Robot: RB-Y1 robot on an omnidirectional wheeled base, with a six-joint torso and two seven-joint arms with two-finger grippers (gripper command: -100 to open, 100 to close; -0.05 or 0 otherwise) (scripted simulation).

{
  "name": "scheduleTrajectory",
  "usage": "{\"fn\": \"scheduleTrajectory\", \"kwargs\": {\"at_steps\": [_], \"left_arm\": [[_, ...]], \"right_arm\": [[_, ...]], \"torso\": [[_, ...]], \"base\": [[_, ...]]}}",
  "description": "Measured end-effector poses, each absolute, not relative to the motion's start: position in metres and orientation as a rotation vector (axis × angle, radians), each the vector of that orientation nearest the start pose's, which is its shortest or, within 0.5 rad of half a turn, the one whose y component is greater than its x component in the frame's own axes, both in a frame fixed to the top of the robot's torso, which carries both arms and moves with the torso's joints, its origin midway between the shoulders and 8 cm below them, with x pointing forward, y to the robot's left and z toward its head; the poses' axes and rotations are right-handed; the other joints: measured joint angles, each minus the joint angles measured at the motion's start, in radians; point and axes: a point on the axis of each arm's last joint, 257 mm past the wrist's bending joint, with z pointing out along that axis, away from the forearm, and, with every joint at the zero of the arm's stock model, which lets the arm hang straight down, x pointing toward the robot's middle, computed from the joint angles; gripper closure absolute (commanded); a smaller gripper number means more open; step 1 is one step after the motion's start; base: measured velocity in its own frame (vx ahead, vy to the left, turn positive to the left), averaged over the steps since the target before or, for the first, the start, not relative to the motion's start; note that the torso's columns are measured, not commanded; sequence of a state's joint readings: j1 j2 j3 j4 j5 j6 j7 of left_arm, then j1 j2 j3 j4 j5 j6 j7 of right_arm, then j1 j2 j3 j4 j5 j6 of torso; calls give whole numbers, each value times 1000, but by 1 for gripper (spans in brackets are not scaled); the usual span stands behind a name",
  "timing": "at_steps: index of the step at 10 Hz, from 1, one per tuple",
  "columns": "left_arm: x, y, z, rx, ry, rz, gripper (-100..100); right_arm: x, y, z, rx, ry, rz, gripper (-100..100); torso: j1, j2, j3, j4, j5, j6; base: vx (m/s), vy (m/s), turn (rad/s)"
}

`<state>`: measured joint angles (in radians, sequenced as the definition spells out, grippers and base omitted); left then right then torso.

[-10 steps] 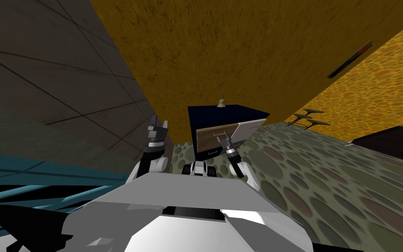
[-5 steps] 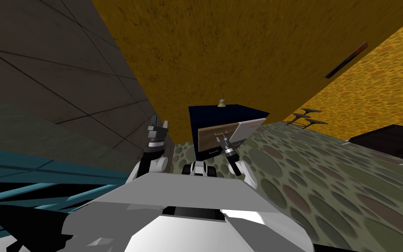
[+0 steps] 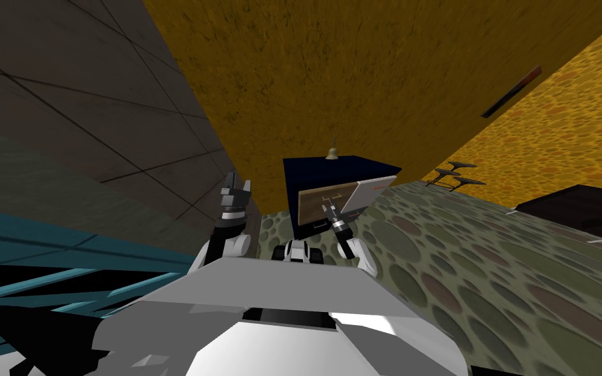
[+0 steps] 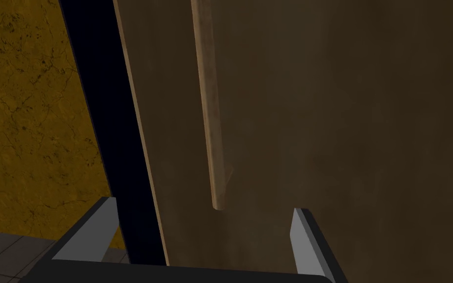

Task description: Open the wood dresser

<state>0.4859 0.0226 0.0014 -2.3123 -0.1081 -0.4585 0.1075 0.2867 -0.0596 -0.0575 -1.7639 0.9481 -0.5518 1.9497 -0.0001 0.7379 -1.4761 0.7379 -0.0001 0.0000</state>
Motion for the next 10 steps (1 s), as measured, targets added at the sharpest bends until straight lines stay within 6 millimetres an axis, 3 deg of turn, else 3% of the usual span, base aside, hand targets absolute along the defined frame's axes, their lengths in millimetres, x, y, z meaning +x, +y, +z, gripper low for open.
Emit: {"fn": "scheduleTrajectory", "kwargs": {"at_steps": [3, 4, 5, 6, 10], "left_arm": [[348, 263, 34, -615, 665, -1335, 0], [348, 263, 34, -615, 665, -1335, 0], [348, 263, 34, -615, 665, -1335, 0], [348, 263, 34, -615, 665, -1335, 0], [348, 263, 34, -615, 665, -1335, 0]], "right_arm": [[449, -198, -181, -1109, 899, -939, -100], [449, -198, -181, -1107, 902, -939, 100], [447, -197, -185, -1107, 903, -934, 100], [446, -196, -190, -1114, 907, -931, -100], [440, -203, -191, -1185, 850, -976, -100]], "torso": [[1, -3, -2, -1, 0, 0], [-1, 0, 0, 0, 0, 0], [-3, 4, 2, 1, -1, 0], [-1, 3, 2, 4, 1, 0], [-2, -1, -1, 0, -1, 0]], "base": [[39, 31, 46], [-25, -23, -79], [-24, -11, -18], [0, 0, 0], [13, -43, -35]]}}
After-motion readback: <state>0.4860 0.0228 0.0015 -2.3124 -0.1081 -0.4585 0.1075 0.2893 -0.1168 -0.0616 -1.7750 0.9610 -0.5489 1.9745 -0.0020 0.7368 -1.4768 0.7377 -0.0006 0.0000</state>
